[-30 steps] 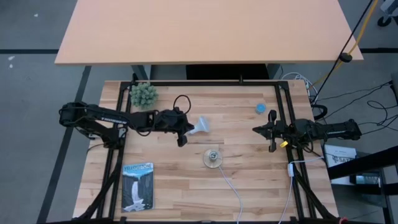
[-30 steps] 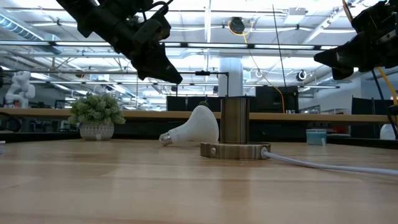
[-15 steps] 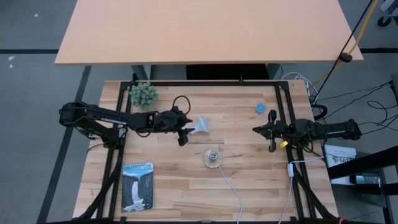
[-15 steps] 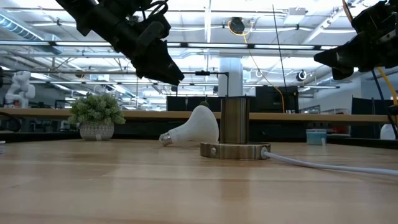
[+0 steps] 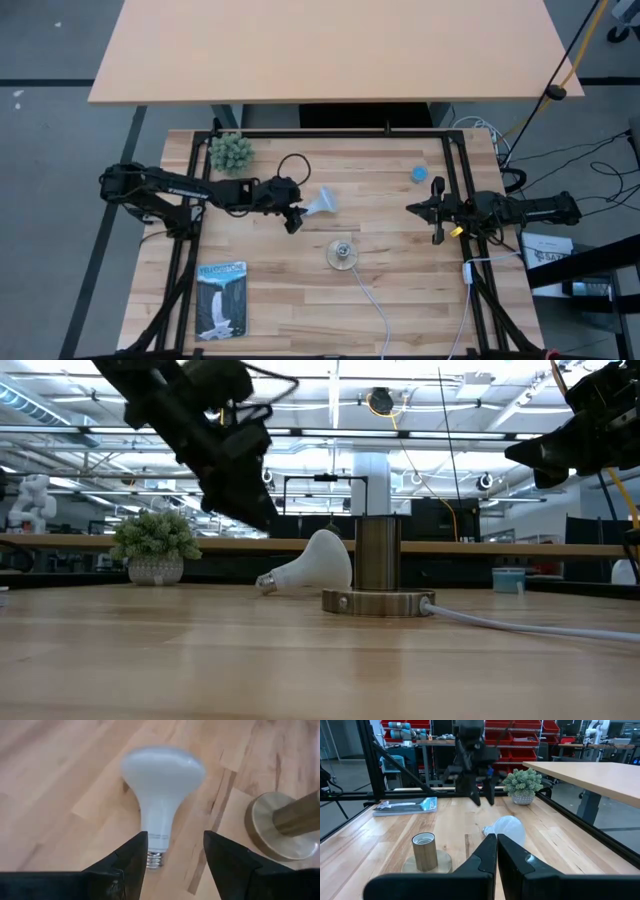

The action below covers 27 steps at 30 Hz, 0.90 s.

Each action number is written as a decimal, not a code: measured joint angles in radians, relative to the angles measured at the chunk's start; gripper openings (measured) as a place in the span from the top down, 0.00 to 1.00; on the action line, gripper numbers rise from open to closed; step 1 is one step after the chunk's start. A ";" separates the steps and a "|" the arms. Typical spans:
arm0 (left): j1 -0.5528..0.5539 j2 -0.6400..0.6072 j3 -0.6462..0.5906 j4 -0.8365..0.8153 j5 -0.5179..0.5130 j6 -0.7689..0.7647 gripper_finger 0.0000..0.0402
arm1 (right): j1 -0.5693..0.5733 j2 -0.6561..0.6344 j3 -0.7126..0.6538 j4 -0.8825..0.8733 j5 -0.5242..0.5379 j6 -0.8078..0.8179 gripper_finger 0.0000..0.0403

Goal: Screw lightbulb
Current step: Insert the lightbulb into the desk lamp

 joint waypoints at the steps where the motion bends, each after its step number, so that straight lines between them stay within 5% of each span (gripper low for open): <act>1: 0.000 0.025 0.000 0.006 0.006 -0.007 0.51 | 0.000 0.000 0.000 -0.001 0.000 0.000 0.98; 15: 0.039 0.307 0.136 0.017 0.017 0.068 0.51 | 0.000 0.000 0.000 0.000 0.000 0.000 0.98; 27: 0.096 0.347 0.144 0.029 -0.037 0.042 0.51 | 0.000 0.000 0.000 -0.001 0.000 0.000 0.98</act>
